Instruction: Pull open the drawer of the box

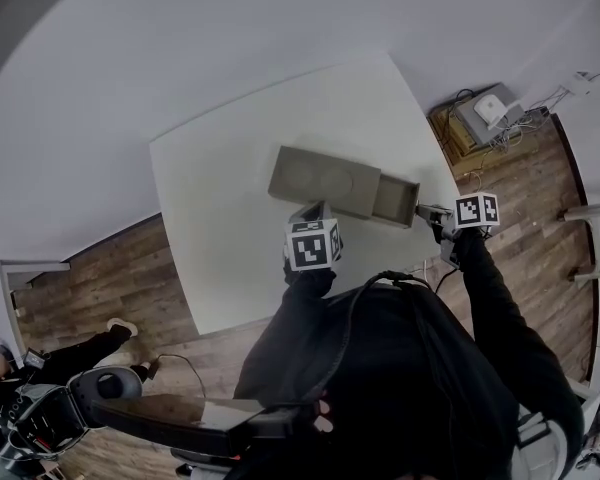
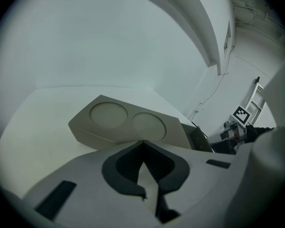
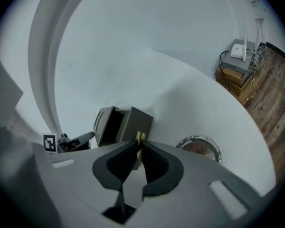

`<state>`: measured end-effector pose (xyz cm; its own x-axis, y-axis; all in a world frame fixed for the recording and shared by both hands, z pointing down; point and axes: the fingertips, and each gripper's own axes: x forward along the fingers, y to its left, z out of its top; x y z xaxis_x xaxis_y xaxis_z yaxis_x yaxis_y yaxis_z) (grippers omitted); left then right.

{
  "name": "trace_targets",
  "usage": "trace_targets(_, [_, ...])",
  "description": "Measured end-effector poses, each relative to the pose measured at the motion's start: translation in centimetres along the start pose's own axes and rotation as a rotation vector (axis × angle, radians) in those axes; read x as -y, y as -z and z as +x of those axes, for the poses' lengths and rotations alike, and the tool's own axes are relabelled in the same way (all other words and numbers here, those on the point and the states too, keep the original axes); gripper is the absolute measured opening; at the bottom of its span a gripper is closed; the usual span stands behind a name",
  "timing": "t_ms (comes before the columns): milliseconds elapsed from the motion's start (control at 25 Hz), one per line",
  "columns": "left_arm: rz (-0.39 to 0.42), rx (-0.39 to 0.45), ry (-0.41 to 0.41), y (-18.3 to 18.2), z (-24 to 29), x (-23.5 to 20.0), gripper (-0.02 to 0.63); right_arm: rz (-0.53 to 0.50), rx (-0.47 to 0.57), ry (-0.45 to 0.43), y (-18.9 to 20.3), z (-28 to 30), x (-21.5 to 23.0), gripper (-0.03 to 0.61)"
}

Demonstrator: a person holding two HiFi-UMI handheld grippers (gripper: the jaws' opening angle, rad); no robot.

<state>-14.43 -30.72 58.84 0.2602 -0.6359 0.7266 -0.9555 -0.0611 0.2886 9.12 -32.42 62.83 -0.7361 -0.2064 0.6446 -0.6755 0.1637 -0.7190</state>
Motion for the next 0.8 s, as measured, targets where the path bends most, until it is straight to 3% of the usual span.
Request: trace_targets(800, [-0.003, 0.001, -0.006, -0.01, -0.16, 0.12, -0.005, -0.021, 0.015, 0.002, 0.11, -0.55, 0.23, 0.031])
